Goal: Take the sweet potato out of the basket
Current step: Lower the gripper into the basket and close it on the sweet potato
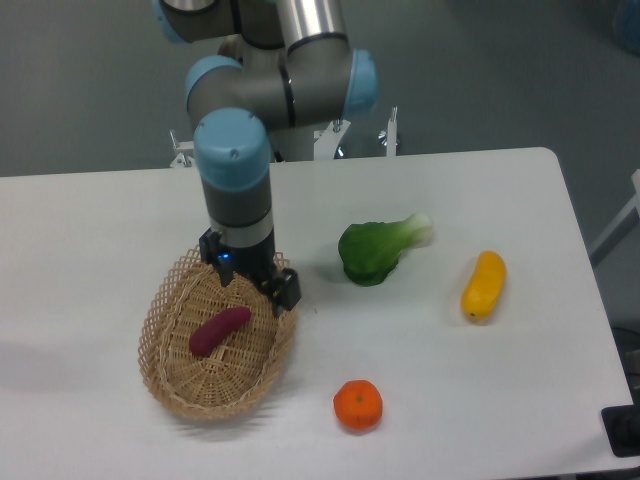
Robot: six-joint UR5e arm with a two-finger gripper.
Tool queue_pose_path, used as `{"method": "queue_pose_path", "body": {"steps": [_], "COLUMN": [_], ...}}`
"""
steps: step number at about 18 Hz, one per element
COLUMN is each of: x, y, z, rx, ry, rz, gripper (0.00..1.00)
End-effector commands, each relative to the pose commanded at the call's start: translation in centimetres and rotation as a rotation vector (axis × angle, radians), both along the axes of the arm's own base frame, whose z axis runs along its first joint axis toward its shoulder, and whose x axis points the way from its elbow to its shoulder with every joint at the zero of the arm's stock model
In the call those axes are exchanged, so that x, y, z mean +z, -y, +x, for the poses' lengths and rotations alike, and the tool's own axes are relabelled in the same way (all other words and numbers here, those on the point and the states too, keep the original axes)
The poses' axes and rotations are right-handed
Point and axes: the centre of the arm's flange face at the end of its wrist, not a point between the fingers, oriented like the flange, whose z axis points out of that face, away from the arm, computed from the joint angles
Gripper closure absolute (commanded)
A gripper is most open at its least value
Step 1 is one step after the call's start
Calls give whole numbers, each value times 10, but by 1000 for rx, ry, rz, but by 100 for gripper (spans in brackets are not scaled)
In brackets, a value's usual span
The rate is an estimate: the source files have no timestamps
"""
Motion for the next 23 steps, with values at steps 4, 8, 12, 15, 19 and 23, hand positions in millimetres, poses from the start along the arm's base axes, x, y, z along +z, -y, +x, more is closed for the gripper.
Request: {"method": "queue_pose_path", "body": {"steps": [4, 8, 12, 15, 19, 23], "x": [-37, -50, -61, -68, -67, -64], "y": [-13, -21, -25, -29, -31, -29], "z": [8, 14, 20, 24, 23, 21], "rx": [-49, -61, -69, -69, -60, -63], "ry": [30, 16, 24, 18, 7, -16], "rz": [-45, -27, -39, -32, -17, -26], "gripper": [0, 0, 0, 0, 27, 69]}}
